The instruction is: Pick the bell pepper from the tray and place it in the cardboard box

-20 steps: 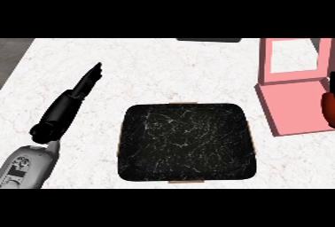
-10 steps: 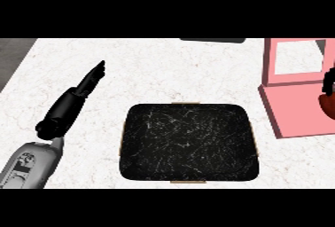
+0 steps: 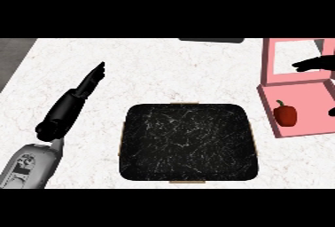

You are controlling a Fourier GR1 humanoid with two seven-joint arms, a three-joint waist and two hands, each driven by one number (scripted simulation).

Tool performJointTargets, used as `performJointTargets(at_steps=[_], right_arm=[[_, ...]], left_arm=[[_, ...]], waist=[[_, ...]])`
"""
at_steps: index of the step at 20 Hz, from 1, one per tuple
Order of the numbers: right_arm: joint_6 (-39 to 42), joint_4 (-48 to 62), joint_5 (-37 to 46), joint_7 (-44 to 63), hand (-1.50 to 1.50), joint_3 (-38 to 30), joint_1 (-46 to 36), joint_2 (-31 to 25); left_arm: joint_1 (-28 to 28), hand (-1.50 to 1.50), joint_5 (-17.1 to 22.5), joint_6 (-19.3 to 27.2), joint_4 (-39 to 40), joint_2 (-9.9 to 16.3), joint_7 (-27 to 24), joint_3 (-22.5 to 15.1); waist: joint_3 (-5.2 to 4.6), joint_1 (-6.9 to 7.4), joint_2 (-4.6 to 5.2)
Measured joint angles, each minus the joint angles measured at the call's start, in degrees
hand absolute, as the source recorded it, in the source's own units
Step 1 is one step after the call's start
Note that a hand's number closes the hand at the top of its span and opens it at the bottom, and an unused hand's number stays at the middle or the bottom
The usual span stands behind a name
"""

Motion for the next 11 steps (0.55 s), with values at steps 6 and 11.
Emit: performJointTargets(at_steps=[6, 11], right_arm=[[8.0, 6.0, -17.3, 6.4, -1.50, -6.3, 0.1, 5.9], [15.9, 12.8, -28.0, 16.3, -1.50, -11.4, -3.9, 6.5]], left_arm=[[0.3, 0.00, -0.1, 0.0, -0.1, 0.1, -0.2, 0.2], [0.0, 0.00, -0.5, 0.0, 0.0, -0.4, -0.3, -0.3]], waist=[[0.00, -0.19, 0.14], [0.00, 0.23, 0.37]])
